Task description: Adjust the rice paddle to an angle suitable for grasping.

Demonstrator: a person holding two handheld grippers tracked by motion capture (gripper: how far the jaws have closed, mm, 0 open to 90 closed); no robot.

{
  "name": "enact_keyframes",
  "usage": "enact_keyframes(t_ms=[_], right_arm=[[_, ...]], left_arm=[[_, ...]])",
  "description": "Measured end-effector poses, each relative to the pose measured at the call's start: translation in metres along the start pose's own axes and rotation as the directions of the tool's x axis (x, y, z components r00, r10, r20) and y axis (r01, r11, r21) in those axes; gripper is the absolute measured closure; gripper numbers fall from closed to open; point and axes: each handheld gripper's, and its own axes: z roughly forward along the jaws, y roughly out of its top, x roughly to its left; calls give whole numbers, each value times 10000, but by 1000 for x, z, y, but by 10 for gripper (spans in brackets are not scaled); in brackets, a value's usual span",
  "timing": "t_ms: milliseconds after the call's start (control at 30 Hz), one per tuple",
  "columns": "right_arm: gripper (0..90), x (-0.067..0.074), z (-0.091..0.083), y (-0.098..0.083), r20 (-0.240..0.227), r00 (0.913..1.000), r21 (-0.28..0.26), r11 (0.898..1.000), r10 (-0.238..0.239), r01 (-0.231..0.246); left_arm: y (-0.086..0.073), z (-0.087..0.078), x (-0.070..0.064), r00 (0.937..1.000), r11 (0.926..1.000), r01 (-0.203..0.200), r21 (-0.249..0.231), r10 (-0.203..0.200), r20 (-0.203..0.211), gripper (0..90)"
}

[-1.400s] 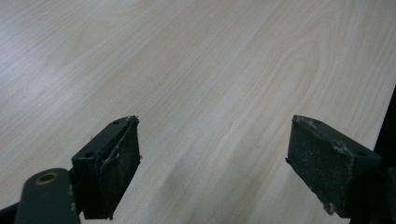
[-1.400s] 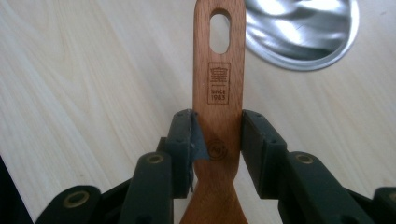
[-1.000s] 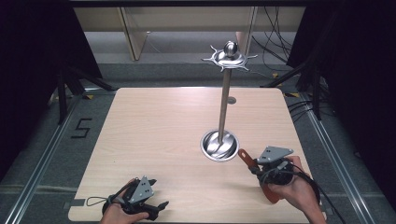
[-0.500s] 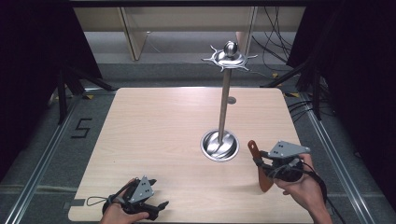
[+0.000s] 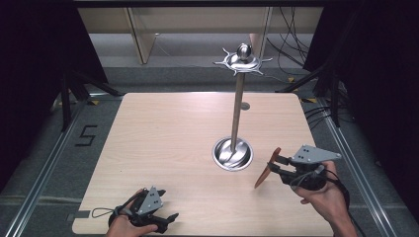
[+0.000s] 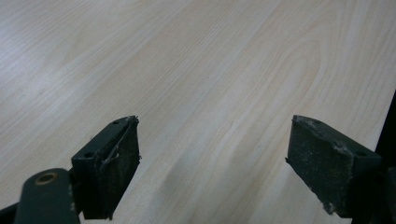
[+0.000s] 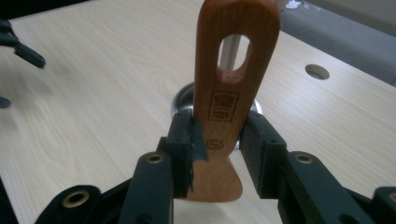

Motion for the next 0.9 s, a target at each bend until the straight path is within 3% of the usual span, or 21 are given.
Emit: enact_keyframes(t_ms=[100,133,167,200,333,400,533,633,700,833,867,900], right_arm=[[663,4,-5,4,-44,10000,-68,10000,-64,63],[664,3,-7,6,-17,9996,-197,9994,-294,294],[663,5,-9,7,-118,9999,-140,9999,48,-50],[664,2,-9,8,-17,9996,-366,9989,-276,275],[663,3,-14,12,-180,9995,-399,9989,-255,247],[664,4,-14,13,-91,10000,-564,9984,36,-41],[663,2,-18,18,-136,9996,-720,9972,-237,226],[664,4,-20,22,-48,10000,-922,9957,33,-38],[664,0,-22,26,3,9996,-1075,9939,-268,267],[664,-2,-26,32,-24,9998,-1192,9926,-217,212],[664,-2,-27,33,-67,10000,-1195,9928,2,-10],[663,-4,-27,35,-10,9998,-1325,9910,-191,188]], left_arm=[[0,0,0,9999,10000,38,18,-38,131,162],[0,0,0,10000,10000,-17,10,17,13,162],[0,0,0,10000,10000,2,12,-2,49,162],[0,0,0,10000,10000,-9,26,9,80,162],[0,0,0,10000,10000,-18,49,18,10,162],[0,0,0,10000,10000,6,9,-6,73,162],[0,-1,1,10000,10000,-2,17,2,24,162],[0,0,0,10000,10000,-60,33,60,-68,162],[1,-1,1,10000,10000,-18,7,18,-12,162],[0,0,0,10000,10000,12,33,-12,2,162],[0,0,0,10000,10000,5,39,-5,8,162],[0,0,0,10000,10000,32,5,-32,27,162]])
